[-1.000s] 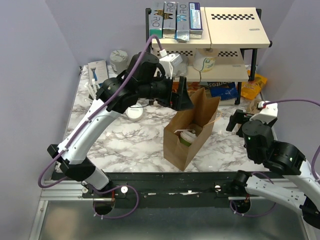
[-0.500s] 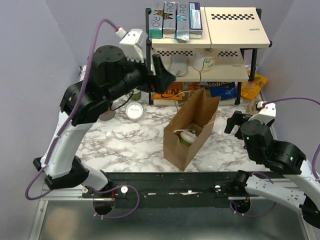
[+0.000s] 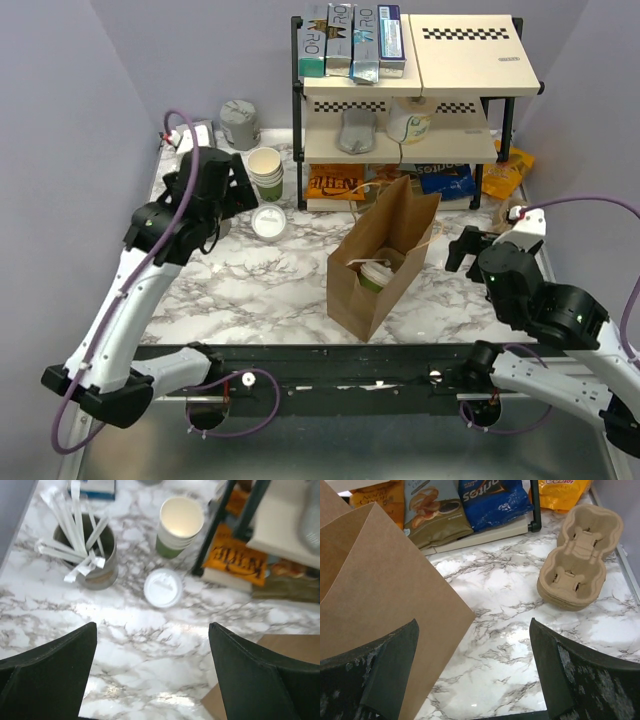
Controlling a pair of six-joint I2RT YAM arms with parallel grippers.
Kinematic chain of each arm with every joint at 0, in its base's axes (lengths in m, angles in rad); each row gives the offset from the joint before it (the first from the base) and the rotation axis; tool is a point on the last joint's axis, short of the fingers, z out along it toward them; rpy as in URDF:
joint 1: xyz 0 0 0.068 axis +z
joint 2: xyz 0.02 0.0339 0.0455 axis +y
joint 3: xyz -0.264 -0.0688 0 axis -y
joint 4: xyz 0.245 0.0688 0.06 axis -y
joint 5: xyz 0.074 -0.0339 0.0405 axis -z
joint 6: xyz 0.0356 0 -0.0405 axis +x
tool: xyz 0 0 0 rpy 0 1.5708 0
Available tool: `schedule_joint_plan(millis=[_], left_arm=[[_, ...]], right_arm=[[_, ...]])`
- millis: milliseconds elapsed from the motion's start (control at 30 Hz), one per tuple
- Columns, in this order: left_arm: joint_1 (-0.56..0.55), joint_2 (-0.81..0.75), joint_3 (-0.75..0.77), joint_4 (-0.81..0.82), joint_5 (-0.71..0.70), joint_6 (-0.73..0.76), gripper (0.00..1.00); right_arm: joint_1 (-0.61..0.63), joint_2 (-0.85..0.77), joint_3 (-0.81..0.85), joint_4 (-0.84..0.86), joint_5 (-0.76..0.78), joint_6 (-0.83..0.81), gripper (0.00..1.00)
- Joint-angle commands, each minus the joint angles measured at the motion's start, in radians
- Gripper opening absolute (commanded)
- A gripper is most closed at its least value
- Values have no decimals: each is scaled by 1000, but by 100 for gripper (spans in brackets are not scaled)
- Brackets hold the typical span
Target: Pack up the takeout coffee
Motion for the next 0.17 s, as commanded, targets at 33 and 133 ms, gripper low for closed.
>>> schedule_joint_plan(millis=[33,133], left_arm=[[63,-56,-145,78,91,-45,99],[73,-67,-166,92,91,-33,99]], right_arm=[[0,3,-29,34,-20,-6,100],[-1,0,-39,50,14,1,100]])
